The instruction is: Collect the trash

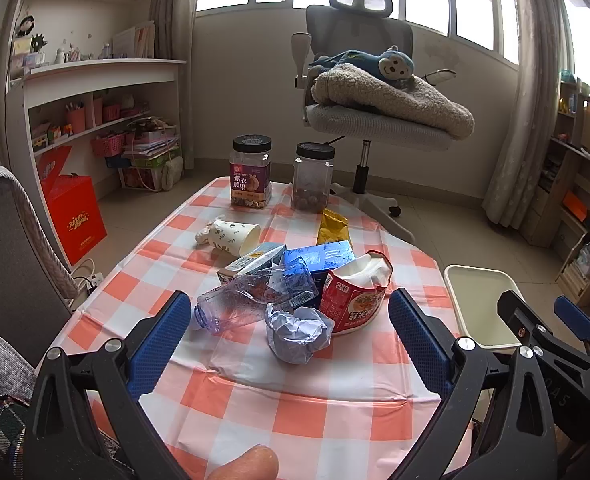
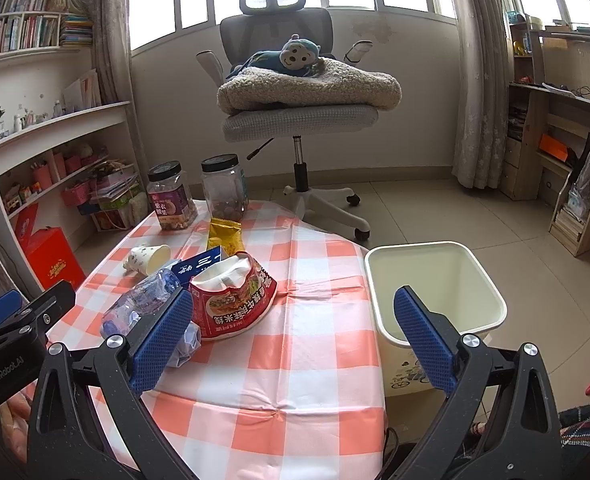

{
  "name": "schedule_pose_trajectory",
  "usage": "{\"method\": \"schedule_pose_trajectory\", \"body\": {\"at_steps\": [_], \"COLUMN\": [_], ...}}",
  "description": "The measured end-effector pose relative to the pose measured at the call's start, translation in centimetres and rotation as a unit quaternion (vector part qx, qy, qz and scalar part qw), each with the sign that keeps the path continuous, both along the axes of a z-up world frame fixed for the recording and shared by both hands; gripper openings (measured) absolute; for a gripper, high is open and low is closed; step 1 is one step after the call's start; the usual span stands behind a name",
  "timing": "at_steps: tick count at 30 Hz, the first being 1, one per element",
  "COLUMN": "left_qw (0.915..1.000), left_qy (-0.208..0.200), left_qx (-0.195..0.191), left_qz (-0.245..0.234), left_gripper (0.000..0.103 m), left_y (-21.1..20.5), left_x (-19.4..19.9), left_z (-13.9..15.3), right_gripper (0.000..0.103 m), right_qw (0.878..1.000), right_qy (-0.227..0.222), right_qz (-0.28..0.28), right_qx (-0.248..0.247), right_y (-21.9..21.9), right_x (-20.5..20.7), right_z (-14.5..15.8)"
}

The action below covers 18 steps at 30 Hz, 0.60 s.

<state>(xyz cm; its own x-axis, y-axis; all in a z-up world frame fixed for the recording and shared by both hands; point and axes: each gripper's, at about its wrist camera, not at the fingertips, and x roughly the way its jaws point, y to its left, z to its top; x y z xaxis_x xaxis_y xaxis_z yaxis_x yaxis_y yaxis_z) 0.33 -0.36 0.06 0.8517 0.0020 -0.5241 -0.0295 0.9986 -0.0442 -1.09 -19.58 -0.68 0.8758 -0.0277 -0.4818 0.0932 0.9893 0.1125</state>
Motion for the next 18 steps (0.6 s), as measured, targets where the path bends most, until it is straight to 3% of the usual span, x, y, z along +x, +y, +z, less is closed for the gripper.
{"method": "schedule_pose_trajectory", "body": {"at_steps": [18], "left_qw": [1.0], "left_qy": [0.002], "left_qx": [-0.003], "left_qz": [0.0], "left_gripper": [0.096], "left_y": [0.27], "left_x": [-0.13], "left_z": [0.2], "right_gripper": [0.096], "right_qw": [1.0], "right_qy": [0.0], "right_qz": [0.0], "right_qx": [0.0], "right_y": [0.13], "right_x": [0.01], "right_z": [-0.1]}}
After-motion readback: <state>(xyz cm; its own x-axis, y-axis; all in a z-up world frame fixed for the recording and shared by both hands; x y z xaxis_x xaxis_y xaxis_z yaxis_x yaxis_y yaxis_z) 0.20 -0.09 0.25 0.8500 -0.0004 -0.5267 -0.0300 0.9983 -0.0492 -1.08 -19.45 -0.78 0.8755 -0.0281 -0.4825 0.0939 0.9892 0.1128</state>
